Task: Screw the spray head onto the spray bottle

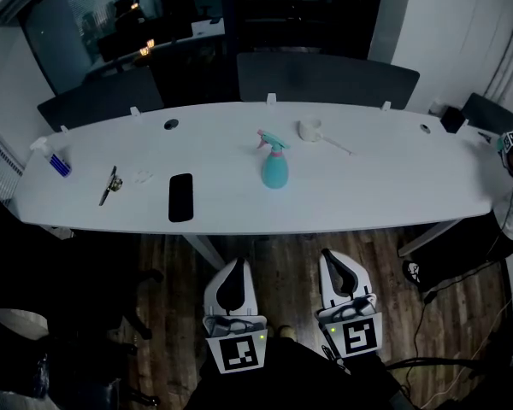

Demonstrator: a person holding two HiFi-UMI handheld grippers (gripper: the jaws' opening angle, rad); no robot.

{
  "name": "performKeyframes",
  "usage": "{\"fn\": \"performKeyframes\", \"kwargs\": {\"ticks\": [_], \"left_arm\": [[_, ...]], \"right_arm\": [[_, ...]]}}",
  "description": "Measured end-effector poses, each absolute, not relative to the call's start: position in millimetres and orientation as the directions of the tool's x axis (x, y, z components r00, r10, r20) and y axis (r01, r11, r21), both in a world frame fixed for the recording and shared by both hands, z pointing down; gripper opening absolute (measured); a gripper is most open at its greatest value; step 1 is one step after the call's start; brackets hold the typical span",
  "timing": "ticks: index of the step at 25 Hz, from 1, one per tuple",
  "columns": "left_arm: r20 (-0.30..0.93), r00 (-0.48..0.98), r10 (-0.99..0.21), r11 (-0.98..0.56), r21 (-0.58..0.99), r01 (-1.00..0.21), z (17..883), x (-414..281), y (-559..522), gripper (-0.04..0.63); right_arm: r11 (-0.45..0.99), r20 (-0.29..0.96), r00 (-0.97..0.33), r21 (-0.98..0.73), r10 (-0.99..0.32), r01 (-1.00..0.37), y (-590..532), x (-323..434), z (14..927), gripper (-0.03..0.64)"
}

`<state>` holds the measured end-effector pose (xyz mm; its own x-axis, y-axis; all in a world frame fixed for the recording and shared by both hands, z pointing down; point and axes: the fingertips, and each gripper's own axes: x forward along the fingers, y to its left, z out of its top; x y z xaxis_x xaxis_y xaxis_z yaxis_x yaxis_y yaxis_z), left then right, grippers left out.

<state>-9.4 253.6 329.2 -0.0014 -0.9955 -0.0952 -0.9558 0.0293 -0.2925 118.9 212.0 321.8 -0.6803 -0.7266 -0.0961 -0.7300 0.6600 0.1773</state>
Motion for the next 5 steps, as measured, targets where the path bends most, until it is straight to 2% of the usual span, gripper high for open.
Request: {"fn": "performKeyframes", "kwargs": {"ticks": [5], "left_arm": [[-0.117,0.030,-0.993,0.012,-0.344,-0.939,324.9,6.1,251.8,0.002]], "right_arm": [[0.661,-0.109,-0.682,0.179,-0.723,-0.729,212.3,120.2,321.1,0.005]]}}
